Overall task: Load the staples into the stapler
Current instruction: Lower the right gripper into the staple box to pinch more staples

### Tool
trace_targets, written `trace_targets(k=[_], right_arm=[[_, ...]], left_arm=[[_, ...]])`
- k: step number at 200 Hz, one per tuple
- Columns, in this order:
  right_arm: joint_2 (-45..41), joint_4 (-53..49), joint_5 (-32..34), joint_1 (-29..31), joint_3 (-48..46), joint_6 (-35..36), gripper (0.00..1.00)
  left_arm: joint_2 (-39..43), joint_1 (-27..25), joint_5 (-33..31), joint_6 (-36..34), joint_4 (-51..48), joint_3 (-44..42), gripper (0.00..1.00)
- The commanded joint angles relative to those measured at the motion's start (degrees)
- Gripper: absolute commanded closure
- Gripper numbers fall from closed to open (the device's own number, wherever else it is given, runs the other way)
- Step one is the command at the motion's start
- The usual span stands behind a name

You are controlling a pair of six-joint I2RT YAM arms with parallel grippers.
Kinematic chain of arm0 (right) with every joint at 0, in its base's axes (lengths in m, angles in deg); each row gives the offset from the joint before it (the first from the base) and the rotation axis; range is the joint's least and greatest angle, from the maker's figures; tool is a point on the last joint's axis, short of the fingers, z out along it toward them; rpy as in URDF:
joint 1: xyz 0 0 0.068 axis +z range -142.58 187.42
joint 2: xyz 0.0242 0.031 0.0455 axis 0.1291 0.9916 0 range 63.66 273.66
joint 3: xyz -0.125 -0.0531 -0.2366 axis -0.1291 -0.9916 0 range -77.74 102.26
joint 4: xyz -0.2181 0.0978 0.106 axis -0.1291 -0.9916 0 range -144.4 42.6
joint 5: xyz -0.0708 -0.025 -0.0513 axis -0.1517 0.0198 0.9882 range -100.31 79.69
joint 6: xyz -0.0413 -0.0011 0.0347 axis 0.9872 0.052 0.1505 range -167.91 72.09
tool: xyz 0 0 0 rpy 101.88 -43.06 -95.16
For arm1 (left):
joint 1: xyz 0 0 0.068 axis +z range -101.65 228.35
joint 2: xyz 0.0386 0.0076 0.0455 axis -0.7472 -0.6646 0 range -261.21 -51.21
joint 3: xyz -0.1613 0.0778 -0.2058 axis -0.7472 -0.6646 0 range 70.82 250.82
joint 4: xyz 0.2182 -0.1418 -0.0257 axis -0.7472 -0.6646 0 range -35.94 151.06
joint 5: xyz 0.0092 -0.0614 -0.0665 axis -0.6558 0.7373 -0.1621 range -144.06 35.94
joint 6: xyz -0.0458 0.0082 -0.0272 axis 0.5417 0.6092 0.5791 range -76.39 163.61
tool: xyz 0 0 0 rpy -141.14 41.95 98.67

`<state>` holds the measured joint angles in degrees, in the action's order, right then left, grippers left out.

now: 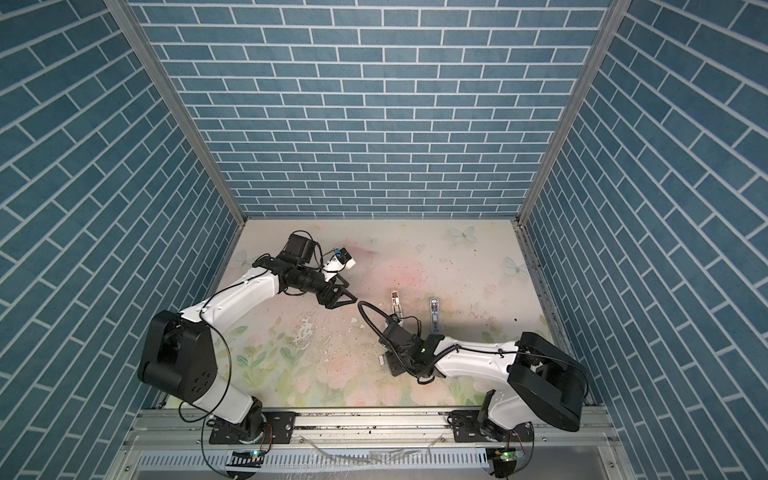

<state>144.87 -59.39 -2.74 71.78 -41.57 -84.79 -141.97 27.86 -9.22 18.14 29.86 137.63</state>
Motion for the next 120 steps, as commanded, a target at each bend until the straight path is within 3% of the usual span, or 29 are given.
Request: trace_targets(k=[1, 60, 120], right_arm=[[0.0, -1.3, 2.5, 0.8, 1.4, -2.5, 0.7], [-4.2, -6.0, 7.2, 1.9, 2.4, -4.5, 0.7], [0.0, -1.7, 3.9, 3.0, 3.7, -5.1, 0.74]], left_arm=[[-0.4, 0.2, 0.3, -0.9, -0.7, -0.1, 0.23], [0.1, 0.2, 0.3, -0.8, -0.4, -0.4, 0.23], [0.1, 0.1, 0.7, -0.7, -0.3, -0.5, 0.23]])
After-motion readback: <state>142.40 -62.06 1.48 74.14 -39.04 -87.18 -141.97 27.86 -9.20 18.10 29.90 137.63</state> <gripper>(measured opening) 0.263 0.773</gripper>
